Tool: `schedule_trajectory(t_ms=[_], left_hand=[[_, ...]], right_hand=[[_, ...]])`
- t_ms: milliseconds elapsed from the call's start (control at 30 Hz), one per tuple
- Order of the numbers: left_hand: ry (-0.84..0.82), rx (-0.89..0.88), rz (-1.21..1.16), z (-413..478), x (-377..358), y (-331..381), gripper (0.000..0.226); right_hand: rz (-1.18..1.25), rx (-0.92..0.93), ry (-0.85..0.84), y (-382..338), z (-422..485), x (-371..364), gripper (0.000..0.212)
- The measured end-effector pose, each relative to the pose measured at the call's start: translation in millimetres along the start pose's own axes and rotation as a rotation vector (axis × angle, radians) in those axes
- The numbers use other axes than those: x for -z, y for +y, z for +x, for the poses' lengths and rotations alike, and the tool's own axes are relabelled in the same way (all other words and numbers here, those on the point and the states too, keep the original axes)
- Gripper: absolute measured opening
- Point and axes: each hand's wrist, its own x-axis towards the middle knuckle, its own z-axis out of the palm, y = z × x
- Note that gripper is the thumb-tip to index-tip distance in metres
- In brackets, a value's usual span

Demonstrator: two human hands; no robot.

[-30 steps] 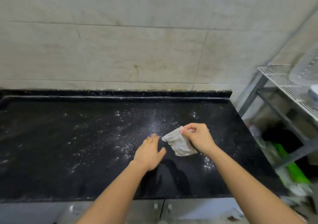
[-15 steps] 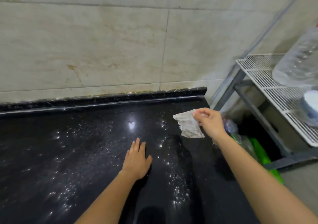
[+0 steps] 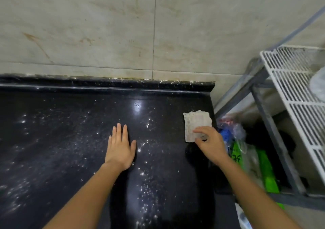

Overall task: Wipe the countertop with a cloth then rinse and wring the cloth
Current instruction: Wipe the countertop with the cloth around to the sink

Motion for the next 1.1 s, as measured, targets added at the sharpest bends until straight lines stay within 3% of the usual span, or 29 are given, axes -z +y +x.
schedule_trajectory(t_ms=[67, 200, 400, 667, 800, 867, 933, 1000, 1100], left_hand=[[0.024, 0.026, 0.014, 2.5, -2.6, 1.1, 0.068], [0.018, 0.056, 0.064, 4.6, -7.8, -0.8, 0.069], [-0.011, 0.063, 0.091, 3.3, -10.9, -0.8, 0.067], [-0.066, 0.093, 0.084, 6.2, -9.1, 1.4, 0.065], [-0.066, 0.091, 0.085, 6.5, -7.9, 2.7, 0.064], [-0.078, 0.094, 0.089, 6.2, -6.0, 3.7, 0.064], [-0.080, 0.096, 0.090, 5.2, -4.3, 3.9, 0.064], [-0.084, 0.093, 0.101, 4.7, -3.2, 3.3, 0.065], [-0.097, 0.090, 0.103, 4.0, -2.4, 3.5, 0.066]], right_hand=[[0.003, 0.049, 0.040, 0.8, 6.1, -2.6, 0.036], [-0.327, 0.214, -0.017, 6.1, 33.9, -15.7, 0.060], [-0.560, 0.183, -0.070, 30.7, 56.2, -32.5, 0.077], [-0.548, 0.013, 0.007, 4.2, 101.7, -42.5, 0.062], [-0.564, 0.251, -0.075, -39.4, 86.0, -86.6, 0.063], [-0.543, 0.398, -0.199, -58.3, 71.0, -105.3, 0.066], [-0.552, 0.541, -0.311, -62.6, 61.1, -106.4, 0.068], [-0.606, 0.640, -0.301, -48.3, 66.8, -90.2, 0.066], [-0.651, 0.415, -0.146, -4.2, 92.3, -52.8, 0.060]])
